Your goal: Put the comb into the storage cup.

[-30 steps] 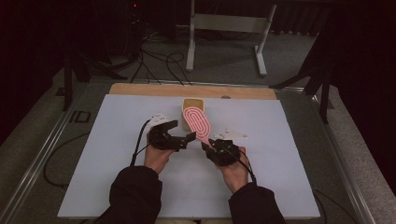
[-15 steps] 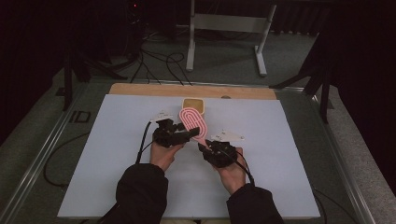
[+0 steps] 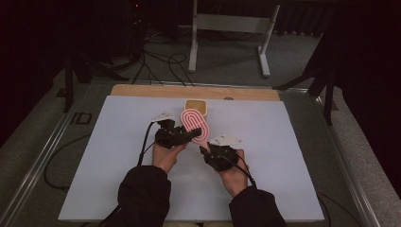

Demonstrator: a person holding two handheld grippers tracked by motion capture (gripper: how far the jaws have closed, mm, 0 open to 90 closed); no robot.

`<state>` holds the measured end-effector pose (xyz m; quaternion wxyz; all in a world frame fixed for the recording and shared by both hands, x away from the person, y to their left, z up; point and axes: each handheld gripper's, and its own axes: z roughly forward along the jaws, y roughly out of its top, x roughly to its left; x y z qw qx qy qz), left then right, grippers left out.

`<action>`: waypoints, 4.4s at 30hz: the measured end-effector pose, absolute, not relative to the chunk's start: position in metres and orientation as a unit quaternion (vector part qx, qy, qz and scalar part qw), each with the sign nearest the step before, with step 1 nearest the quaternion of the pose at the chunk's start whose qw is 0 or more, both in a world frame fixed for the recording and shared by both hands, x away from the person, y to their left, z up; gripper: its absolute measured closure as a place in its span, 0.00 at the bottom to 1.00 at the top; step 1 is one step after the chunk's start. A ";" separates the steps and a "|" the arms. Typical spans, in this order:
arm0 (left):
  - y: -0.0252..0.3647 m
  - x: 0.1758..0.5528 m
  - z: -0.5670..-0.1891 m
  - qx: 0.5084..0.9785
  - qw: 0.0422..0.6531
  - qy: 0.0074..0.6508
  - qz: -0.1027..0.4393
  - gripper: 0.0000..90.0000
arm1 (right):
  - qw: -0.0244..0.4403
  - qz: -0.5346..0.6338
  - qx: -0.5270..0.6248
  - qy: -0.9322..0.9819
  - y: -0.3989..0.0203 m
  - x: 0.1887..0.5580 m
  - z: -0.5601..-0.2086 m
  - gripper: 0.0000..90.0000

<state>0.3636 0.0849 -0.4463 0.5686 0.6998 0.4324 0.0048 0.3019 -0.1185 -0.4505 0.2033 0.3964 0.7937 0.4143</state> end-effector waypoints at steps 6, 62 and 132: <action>0.085 0.361 -0.443 0.698 0.576 0.425 0.000 0.62 | 0.209 0.405 0.389 0.800 -0.116 0.303 -0.453 0.77; 0.100 0.351 -0.398 0.679 0.614 0.396 0.072 0.72 | 0.231 0.416 0.379 0.794 -0.180 0.302 -0.458 0.10; 0.129 0.370 -0.361 0.670 0.617 0.393 0.122 0.72 | 0.302 0.479 0.431 0.702 -0.279 0.245 -0.498 0.10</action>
